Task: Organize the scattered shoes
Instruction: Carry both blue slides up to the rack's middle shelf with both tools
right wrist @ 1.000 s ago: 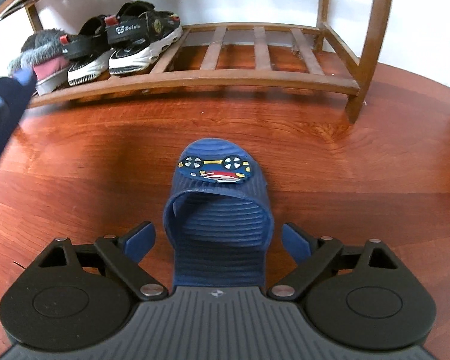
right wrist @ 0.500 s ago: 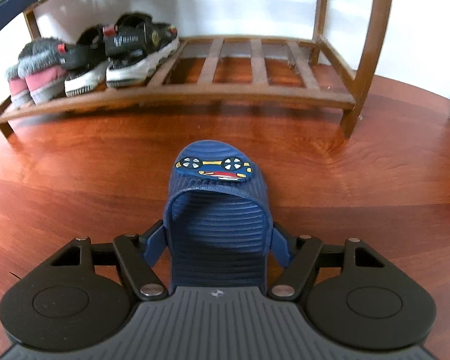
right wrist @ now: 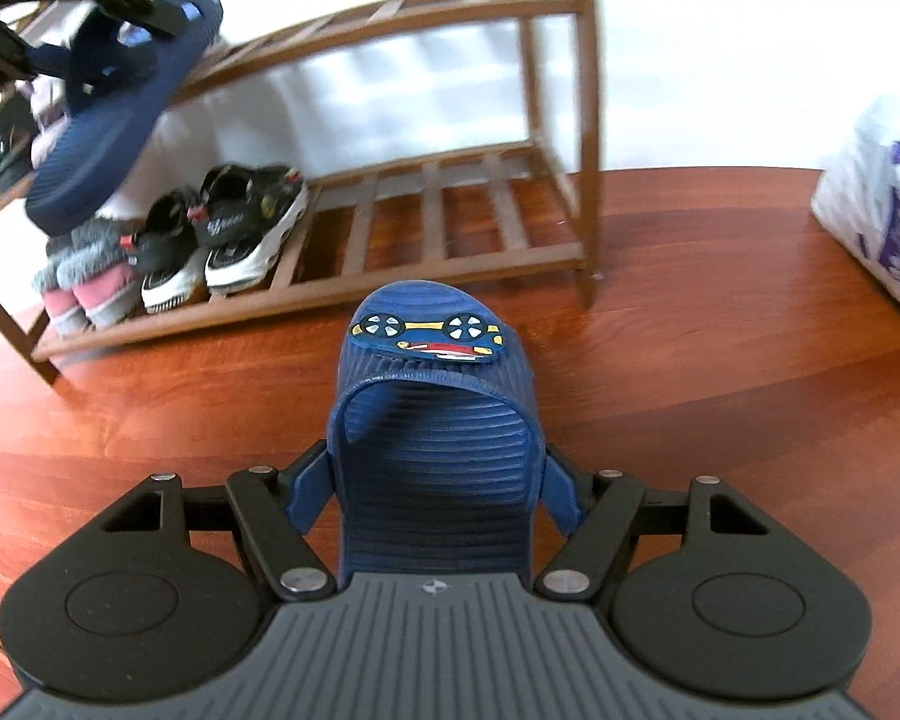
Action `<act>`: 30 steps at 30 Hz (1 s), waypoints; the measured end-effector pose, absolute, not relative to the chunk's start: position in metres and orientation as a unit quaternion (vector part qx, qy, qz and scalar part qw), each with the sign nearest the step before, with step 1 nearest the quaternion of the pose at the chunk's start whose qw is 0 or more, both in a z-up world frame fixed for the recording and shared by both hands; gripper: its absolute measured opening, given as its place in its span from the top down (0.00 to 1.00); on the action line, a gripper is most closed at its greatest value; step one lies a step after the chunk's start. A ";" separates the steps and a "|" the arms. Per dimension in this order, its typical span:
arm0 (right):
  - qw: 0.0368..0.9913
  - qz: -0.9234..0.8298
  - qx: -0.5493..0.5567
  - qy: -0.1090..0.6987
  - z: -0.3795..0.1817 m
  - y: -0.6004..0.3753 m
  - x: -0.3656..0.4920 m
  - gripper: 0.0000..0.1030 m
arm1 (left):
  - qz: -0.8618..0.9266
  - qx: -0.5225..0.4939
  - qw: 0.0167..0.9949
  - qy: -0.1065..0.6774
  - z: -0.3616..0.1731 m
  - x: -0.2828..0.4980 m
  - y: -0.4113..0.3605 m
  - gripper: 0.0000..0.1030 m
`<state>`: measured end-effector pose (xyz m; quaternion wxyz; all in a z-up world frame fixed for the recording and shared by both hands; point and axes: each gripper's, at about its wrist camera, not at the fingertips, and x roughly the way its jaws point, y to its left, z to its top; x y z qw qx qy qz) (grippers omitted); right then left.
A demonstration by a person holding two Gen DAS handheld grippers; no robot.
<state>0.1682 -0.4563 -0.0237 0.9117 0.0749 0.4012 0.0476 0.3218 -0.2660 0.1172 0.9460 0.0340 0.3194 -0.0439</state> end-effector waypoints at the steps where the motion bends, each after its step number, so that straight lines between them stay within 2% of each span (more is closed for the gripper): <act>1: 0.913 0.044 0.079 0.398 -0.019 -0.462 0.163 0.26 | -0.043 0.035 0.946 0.318 0.117 0.328 -0.269 0.32; 21: 0.914 -0.029 0.109 0.389 -0.003 -0.527 0.117 0.26 | -0.019 0.016 0.956 0.291 0.118 0.403 -0.293 0.31; 30: 0.916 -0.036 0.109 0.385 0.003 -0.530 0.120 0.26 | -0.040 0.015 0.955 0.294 0.109 0.408 -0.291 0.24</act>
